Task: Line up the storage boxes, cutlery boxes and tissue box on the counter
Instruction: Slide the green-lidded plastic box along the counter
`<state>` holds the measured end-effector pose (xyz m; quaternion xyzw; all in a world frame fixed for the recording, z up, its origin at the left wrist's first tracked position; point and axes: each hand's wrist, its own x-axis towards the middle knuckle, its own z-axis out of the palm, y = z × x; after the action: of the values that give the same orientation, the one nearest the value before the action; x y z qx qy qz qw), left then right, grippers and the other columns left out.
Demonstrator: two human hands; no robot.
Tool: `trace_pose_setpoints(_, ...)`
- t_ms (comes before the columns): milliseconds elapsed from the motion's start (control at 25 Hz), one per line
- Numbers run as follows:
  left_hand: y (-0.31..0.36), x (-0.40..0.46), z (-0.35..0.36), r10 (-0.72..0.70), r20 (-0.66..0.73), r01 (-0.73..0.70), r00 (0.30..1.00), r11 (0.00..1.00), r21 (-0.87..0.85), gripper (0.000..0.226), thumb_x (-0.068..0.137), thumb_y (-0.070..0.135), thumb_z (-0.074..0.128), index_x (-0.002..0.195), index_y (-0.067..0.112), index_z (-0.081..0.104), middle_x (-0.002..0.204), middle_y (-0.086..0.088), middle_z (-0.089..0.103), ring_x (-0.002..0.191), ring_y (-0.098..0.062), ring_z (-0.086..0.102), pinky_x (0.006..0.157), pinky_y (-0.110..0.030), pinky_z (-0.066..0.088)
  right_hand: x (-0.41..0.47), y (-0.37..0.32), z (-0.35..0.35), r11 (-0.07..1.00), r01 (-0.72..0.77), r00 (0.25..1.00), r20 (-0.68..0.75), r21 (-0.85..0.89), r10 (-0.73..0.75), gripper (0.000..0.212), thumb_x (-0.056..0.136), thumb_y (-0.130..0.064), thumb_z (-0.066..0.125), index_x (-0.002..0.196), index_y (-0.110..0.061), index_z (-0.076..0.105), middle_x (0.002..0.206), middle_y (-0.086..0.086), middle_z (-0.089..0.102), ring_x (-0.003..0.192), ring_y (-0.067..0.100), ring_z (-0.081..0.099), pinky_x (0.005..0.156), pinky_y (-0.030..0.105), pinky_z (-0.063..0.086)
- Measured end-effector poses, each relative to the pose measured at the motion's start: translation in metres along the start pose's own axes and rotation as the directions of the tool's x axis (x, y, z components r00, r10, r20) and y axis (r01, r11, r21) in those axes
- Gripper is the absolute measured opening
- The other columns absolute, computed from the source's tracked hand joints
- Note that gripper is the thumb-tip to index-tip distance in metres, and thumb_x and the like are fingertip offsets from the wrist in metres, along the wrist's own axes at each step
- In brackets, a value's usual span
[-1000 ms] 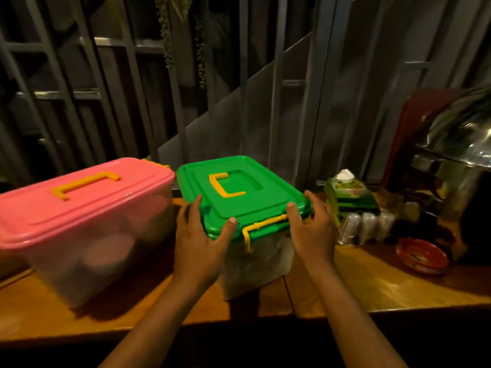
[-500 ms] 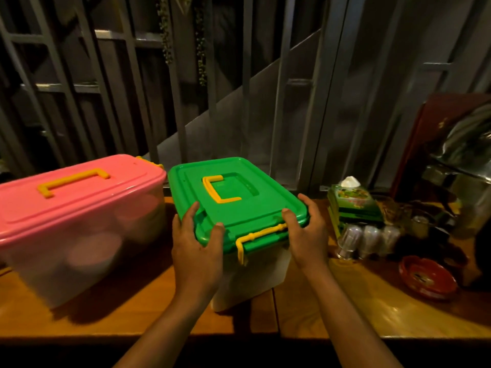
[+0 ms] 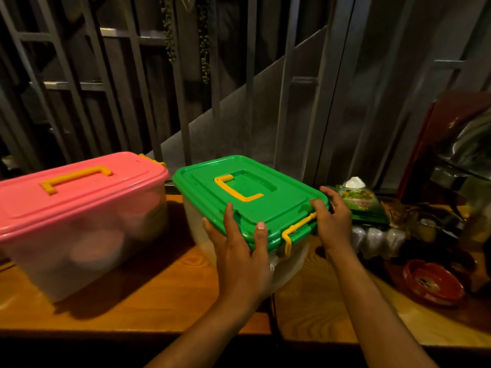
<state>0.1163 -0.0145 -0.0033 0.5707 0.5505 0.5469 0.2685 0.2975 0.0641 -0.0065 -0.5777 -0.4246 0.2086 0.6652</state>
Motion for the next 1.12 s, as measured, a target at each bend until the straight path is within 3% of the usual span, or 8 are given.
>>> trace_pose_setpoints(240,0.009,-0.003,0.015,-0.008,0.087,0.006,0.996,1.0,0.028,0.076,0.094,0.054,0.044,0.156,0.036,0.004,0.162,-0.012,-0.026,0.153,-0.023,-0.006,0.111,-0.021,0.01,0.018,0.003,-0.013,1.0,-0.026,1.0,-0.007,-0.011,0.026,0.034,0.087,-0.015,0.064,0.121,-0.015,0.064,0.115,0.016,0.066,0.086,0.016,0.061,0.066,0.018,0.049)
trace_pose_setpoints(360,0.001,0.002,0.0,0.036,0.064,-0.035,0.997,0.999,-0.027,0.073,0.088,0.059,0.042,0.153,0.035,0.022,0.162,-0.01,0.0,0.145,-0.019,0.021,0.112,-0.021,0.019,0.011,-0.005,-0.016,0.996,-0.061,0.995,-0.087,-0.069,0.055,0.042,0.081,-0.03,0.07,0.121,-0.016,0.063,0.118,0.013,0.067,0.095,0.019,0.063,0.076,0.028,0.046)
trace_pose_setpoints(480,-0.019,0.042,-0.029,0.003,-0.066,-0.007,0.998,0.998,-0.059,0.055,0.088,0.05,0.047,0.138,0.027,0.047,0.134,-0.011,0.043,0.118,-0.025,0.051,0.108,-0.036,0.039,-0.036,-0.029,-0.011,0.971,0.098,0.965,-0.216,-0.218,-0.146,0.051,0.081,-0.045,0.068,0.124,-0.018,0.061,0.123,0.005,0.063,0.105,0.016,0.06,0.082,0.019,0.041)
trace_pose_setpoints(560,-0.035,0.09,-0.046,-0.086,-0.133,0.08,0.987,0.995,-0.055,0.056,0.082,0.05,0.047,0.131,0.023,0.052,0.124,-0.014,0.055,0.112,-0.029,0.056,0.104,-0.045,0.043,-0.08,-0.044,0.003,0.91,0.273,0.938,-0.123,-0.311,-0.324,0.061,0.079,-0.056,0.063,0.126,-0.018,0.06,0.133,0.004,0.054,0.119,0.016,0.052,0.093,0.015,0.039)
trace_pose_setpoints(640,-0.051,0.14,-0.057,-0.19,-0.117,0.185,0.975,0.982,-0.049,0.072,0.076,0.06,0.046,0.135,0.019,0.049,0.132,-0.016,0.058,0.121,-0.033,0.055,0.107,-0.049,0.041,-0.11,-0.044,0.019,0.802,0.384,0.904,0.008,-0.458,-0.428,0.072,0.074,-0.067,0.063,0.129,-0.021,0.06,0.146,0.006,0.044,0.137,0.024,0.04,0.109,0.031,0.037)
trace_pose_setpoints(800,-0.057,0.189,-0.057,-0.256,0.003,0.256,0.967,0.966,-0.022,0.07,0.091,0.052,0.054,0.147,0.011,0.041,0.149,-0.015,0.046,0.139,-0.034,0.041,0.115,-0.04,0.031,-0.114,-0.03,0.031,0.685,0.431,0.884,0.122,-0.588,-0.452,0.074,0.067,-0.073,0.067,0.122,-0.023,0.065,0.149,0.007,0.042,0.145,0.03,0.027,0.113,0.054,0.033)
trace_pose_setpoints(960,-0.063,0.205,-0.053,-0.271,0.029,0.272,0.962,0.948,-0.168,0.041,0.09,0.031,0.064,0.124,0.009,0.063,0.117,-0.01,0.065,0.111,-0.028,0.061,0.082,-0.029,0.043,-0.108,-0.024,0.027,0.72,0.458,0.878,0.14,-0.522,-0.457,0.069,0.068,-0.07,0.068,0.117,-0.021,0.066,0.146,0.006,0.043,0.147,0.029,0.024,0.117,0.048,0.028)
trace_pose_setpoints(1120,-0.069,0.199,-0.046,-0.251,-0.021,0.239,0.968,0.944,-0.228,0.054,0.086,0.031,0.07,0.132,0.008,0.054,0.12,-0.009,0.061,0.104,-0.023,0.057,0.084,-0.029,0.042,-0.089,-0.017,0.014,0.739,0.484,0.869,0.158,-0.469,-0.469,0.065,0.067,-0.064,0.074,0.116,-0.022,0.067,0.148,0.006,0.041,0.146,0.028,0.028,0.115,0.051,0.032)
